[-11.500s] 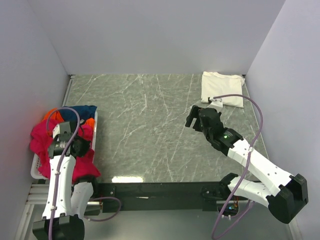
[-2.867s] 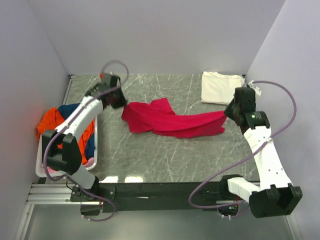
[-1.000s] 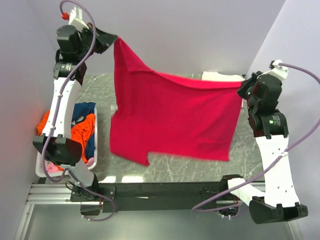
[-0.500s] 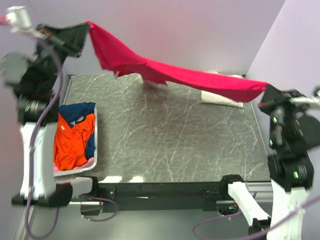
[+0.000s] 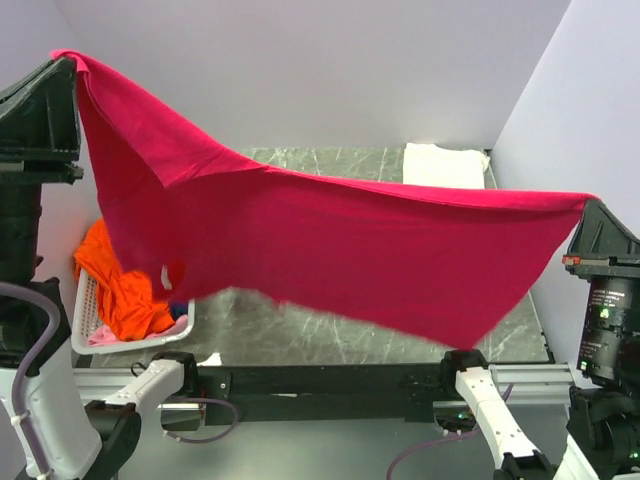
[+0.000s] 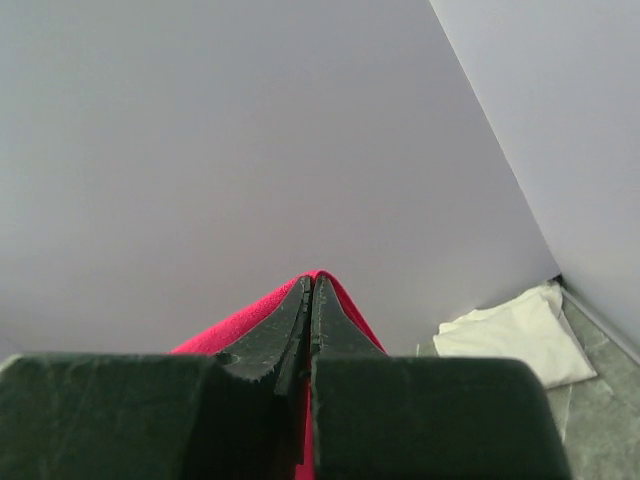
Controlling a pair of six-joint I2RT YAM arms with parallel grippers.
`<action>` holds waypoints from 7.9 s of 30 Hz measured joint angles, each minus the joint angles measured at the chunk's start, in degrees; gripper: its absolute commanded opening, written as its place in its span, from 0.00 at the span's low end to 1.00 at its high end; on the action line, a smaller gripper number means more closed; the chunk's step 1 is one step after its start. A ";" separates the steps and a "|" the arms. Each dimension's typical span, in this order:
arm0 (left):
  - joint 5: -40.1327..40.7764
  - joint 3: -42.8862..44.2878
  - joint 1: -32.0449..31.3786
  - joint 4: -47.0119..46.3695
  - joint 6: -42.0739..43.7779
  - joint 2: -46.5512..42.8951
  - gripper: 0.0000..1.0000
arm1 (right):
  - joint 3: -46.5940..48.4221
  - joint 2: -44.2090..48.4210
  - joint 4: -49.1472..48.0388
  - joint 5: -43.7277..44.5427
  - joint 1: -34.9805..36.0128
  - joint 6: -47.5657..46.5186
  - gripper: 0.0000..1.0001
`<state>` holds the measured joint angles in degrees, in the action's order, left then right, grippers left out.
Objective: Fold and stack the t-shirts
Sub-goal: Flatten the tshirt out
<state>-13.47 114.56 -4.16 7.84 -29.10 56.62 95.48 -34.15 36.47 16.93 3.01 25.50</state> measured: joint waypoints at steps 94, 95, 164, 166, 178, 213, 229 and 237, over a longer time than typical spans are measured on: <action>-6.03 -3.98 -10.14 12.87 -2.78 79.69 0.89 | -22.38 -74.64 -2.40 -19.12 -8.98 4.28 0.79; -6.51 -2.64 -10.14 13.05 -2.78 80.41 0.89 | -21.46 -75.21 -2.05 -19.06 -8.98 4.17 0.79; 25.11 -63.65 -8.55 15.34 -6.03 35.87 0.16 | -42.45 -41.38 -2.75 -27.06 -8.98 1.05 0.78; 24.94 -63.78 -8.44 14.69 -5.95 35.89 0.04 | -43.36 -40.74 -2.60 -26.53 -8.98 1.09 0.78; 16.55 -62.79 -2.16 15.74 -4.74 34.53 0.01 | -52.35 -34.51 2.40 -19.71 -8.98 4.79 0.74; -2.03 -59.23 0.13 14.12 -3.13 25.59 0.01 | -63.28 -30.42 15.41 -11.65 1.25 22.67 0.51; -2.27 -59.25 0.13 14.36 -3.08 24.87 0.01 | -62.86 -28.30 15.43 -7.50 1.25 24.59 0.49; -2.75 -59.25 0.13 15.50 -3.15 24.02 0.01 | -62.93 -31.98 12.96 -7.08 1.25 24.55 0.42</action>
<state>-16.23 55.31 -4.03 23.33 -32.25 80.64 32.56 -66.13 49.43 9.85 4.25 50.04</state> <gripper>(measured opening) 0.015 0.440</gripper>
